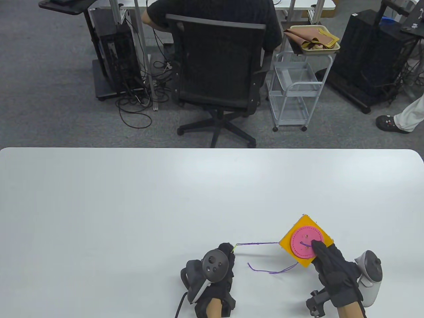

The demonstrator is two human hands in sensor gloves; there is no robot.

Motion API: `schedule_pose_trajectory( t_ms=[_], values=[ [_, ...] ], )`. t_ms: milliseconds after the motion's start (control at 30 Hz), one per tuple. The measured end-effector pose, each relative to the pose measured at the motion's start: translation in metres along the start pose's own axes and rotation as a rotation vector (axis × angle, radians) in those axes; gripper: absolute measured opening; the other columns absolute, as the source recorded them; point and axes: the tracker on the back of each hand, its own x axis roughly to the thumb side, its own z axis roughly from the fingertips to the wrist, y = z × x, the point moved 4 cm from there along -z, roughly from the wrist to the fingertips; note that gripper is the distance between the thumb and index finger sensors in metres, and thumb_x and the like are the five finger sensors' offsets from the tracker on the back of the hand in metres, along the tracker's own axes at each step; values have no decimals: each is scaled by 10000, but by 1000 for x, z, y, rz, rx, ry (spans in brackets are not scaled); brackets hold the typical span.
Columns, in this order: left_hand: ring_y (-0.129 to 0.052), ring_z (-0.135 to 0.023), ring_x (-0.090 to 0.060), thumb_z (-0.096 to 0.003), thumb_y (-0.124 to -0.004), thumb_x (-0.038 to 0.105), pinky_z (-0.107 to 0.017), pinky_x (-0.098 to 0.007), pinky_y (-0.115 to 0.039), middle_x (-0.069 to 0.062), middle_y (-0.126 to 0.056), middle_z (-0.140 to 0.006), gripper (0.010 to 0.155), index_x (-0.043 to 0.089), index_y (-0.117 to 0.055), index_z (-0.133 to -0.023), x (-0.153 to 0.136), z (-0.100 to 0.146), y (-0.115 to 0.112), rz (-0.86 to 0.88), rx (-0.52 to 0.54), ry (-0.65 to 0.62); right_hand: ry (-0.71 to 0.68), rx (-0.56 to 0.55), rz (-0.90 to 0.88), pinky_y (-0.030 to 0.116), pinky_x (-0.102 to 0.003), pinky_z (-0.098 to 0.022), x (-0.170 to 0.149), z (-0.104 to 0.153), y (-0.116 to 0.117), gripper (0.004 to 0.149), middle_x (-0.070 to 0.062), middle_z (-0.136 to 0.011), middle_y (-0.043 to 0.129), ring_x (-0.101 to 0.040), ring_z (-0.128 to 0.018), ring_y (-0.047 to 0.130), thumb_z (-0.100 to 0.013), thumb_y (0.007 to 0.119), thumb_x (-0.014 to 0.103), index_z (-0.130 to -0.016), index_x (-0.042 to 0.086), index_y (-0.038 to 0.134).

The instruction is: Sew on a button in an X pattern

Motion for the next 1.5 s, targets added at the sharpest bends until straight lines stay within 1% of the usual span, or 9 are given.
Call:
schedule_pose_trajectory(
  t_ms=[333, 400, 567, 667, 933, 1100, 1167, 1367, 1500],
  values=[
    [-1046, -516, -235, -494, -750, 292, -453, -510, -840, -35, -994, -663, 394, 158, -767, -863, -11, 0, 0, 1, 6, 69, -5, 27, -20, 571, -549, -737, 1, 0, 4, 370, -87, -901, 721, -235, -784, 737, -551, 670, 397, -894, 257, 680],
    [-1030, -522, -234, -503, -728, 279, -463, -514, -827, -28, -974, -668, 425, 170, -713, -913, -10, 0, -1, -18, -9, 63, -9, 36, -23, 569, -546, -745, 1, 0, 5, 368, -88, -921, 724, -245, -806, 745, -551, 673, 393, -894, 258, 682],
    [-1013, -540, -250, -515, -694, 250, -475, -531, -809, -38, -952, -682, 601, 211, -487, -1078, -3, -1, -6, -56, -51, 33, -20, 50, -22, 584, -550, -740, 2, 0, 8, 367, -80, -947, 744, -252, -837, 770, -550, 674, 392, -892, 261, 681],
    [-1023, -528, -248, -518, -698, 251, -464, -530, -820, -39, -961, -677, 647, 313, -390, -1083, -1, -2, -8, -72, -69, 17, -23, 54, -25, 589, -548, -739, 2, 0, 8, 368, -78, -942, 756, -250, -830, 782, -549, 676, 393, -892, 260, 684],
    [-1058, -489, -227, -510, -702, 257, -436, -514, -853, -22, -990, -641, 568, 298, -565, -1059, 3, -1, -9, -118, -82, 3, -26, 64, -24, 603, -546, -732, 1, -1, 9, 367, -82, -928, 781, -249, -815, 802, -547, 684, 392, -886, 254, 701],
    [-1099, -435, -224, -510, -716, 278, -394, -505, -883, 6, -1039, -578, 508, 279, -650, -1014, 3, 0, -4, -95, -24, -2, -25, 63, -29, 611, -543, -729, 1, -1, 8, 368, -79, -926, 791, -245, -809, 814, -546, 685, 394, -886, 256, 704],
    [-1109, -429, -229, -510, -713, 293, -389, -504, -888, 19, -1055, -563, 482, 269, -685, -991, 3, 0, -3, -84, -31, 4, -25, 63, -32, 623, -536, -723, 1, -1, 8, 369, -81, -906, 810, -238, -784, 831, -545, 686, 396, -885, 255, 706],
    [-1108, -478, -262, -514, -709, 306, -408, -516, -876, 3, -1070, -615, 397, 230, -772, -898, 3, 1, -3, -78, -12, 10, -23, 76, -32, 658, -521, -701, 0, -1, 10, 381, -84, -822, 876, -214, -694, 885, -548, 669, 399, -891, 236, 708],
    [-1021, -638, -315, -509, -720, 286, -500, -547, -801, -33, -989, -755, 369, 229, -800, -865, 5, 1, -2, -83, -26, 19, 0, 67, -28, 660, -515, -691, -3, -2, 9, 394, -92, -780, 873, -205, -649, 873, -557, 633, 398, -900, 211, 681]
  ],
)
